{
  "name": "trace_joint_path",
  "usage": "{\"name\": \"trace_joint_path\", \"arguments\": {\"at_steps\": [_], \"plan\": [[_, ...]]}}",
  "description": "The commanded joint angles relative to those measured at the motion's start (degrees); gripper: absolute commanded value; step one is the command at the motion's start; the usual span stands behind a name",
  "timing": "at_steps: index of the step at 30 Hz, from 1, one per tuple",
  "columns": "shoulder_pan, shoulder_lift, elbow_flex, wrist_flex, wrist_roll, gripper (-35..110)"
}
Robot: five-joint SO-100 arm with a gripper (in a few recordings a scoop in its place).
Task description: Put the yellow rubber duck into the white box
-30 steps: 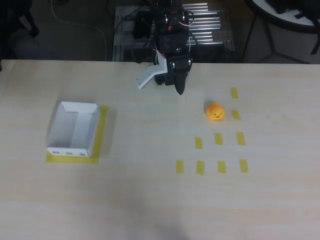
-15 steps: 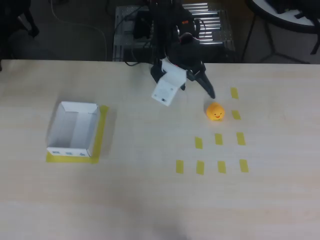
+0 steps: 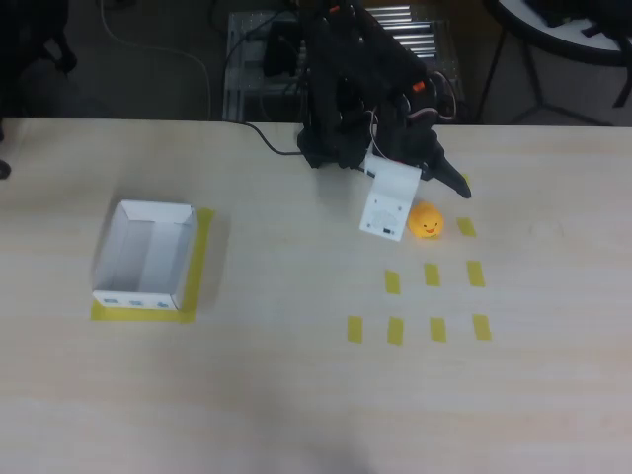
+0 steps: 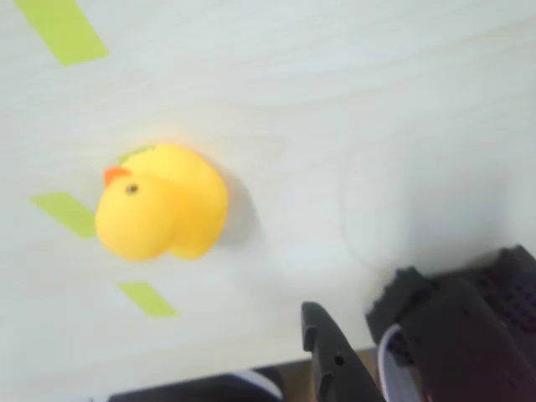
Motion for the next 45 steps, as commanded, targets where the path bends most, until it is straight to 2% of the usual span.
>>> {"name": "trace_joint_path", "arguments": {"at_steps": [1, 45], "plan": [[-1.76, -5.54, -4.83, -4.75, -0.44, 64], [-5.19, -15.29, 5.80, -18.46, 1.67, 60]]}}
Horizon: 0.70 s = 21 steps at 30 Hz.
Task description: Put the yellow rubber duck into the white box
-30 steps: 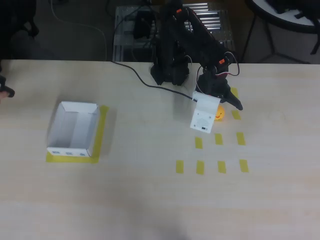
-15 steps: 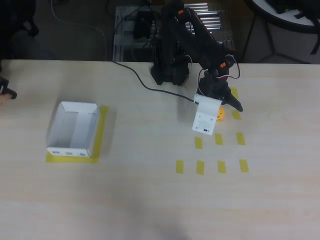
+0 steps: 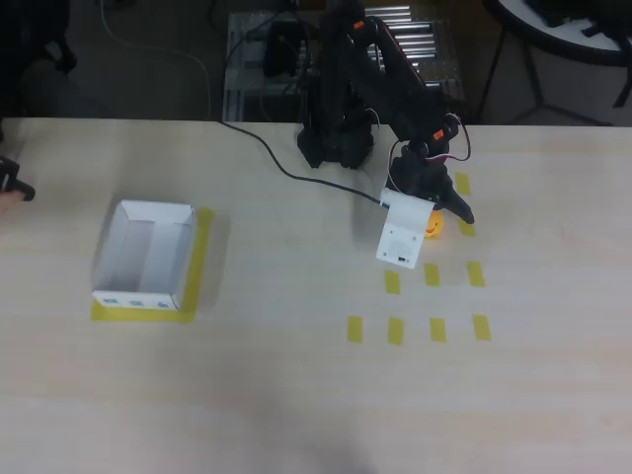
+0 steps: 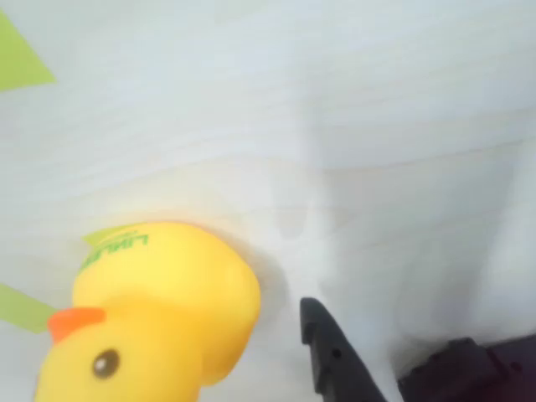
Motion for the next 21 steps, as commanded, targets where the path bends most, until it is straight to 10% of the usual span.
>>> {"name": "trace_joint_path", "arguments": {"at_steps": [1, 21], "plan": [[-0.97, 0.09, -1.14, -0.35, 0.44, 60], [-1.32, -3.34, -8.00, 0.44, 3.60, 59]]}}
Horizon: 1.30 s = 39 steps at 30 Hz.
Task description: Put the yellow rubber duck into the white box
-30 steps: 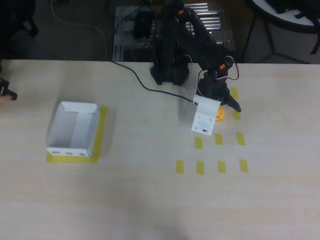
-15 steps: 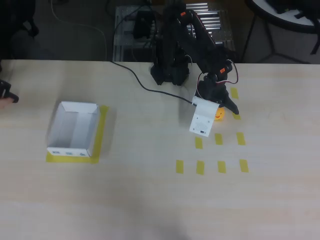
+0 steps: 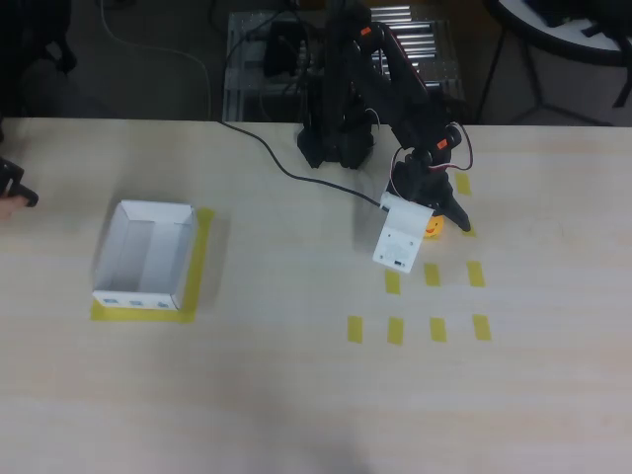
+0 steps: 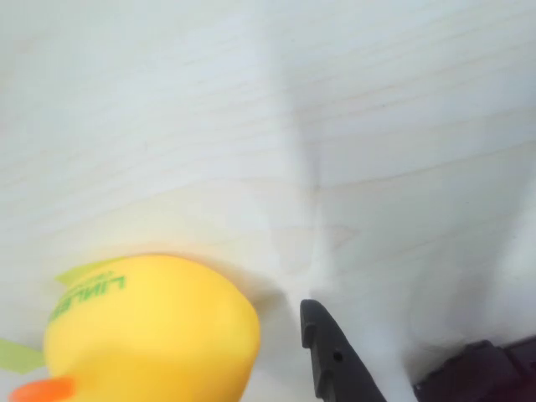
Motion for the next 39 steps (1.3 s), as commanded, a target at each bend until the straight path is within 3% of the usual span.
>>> {"name": "trace_joint_path", "arguments": {"at_steps": [1, 7, 14, 19, 39], "plan": [[-1.41, 0.79, -6.06, 1.05, 0.70, 59], [-1.76, -0.26, -7.47, 0.88, 1.58, 52], [-2.64, -1.49, -6.86, -0.26, 1.93, 20], [-2.64, -1.58, -6.50, -1.05, 2.02, 5], [0.62, 0.88, -12.04, 0.70, 6.42, 0]]}}
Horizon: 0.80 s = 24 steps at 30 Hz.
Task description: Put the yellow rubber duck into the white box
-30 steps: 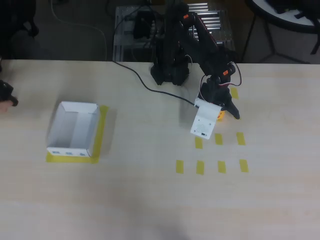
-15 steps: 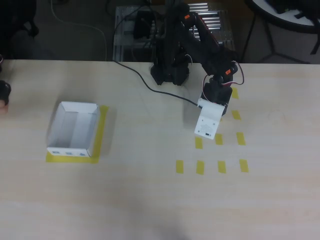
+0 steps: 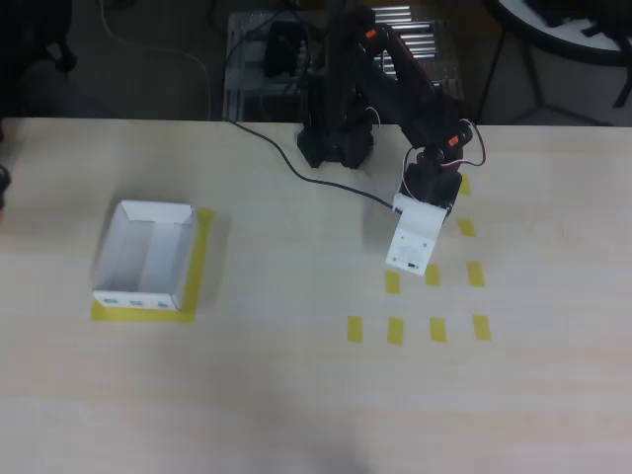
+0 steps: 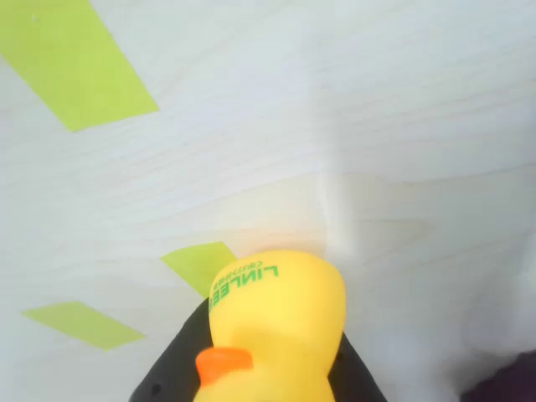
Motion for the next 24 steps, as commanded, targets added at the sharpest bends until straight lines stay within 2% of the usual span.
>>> {"name": "trace_joint_path", "arguments": {"at_steps": [1, 7, 13, 19, 24], "plan": [[4.04, 4.92, -8.70, 3.16, 3.69, 0], [16.70, 11.95, -27.16, 14.85, 11.34, 0], [37.44, 19.42, -43.95, 23.47, 14.24, 0], [62.23, 23.91, -44.12, 21.97, 10.28, 0], [79.28, 25.49, -36.04, 13.62, 5.98, 0]]}}
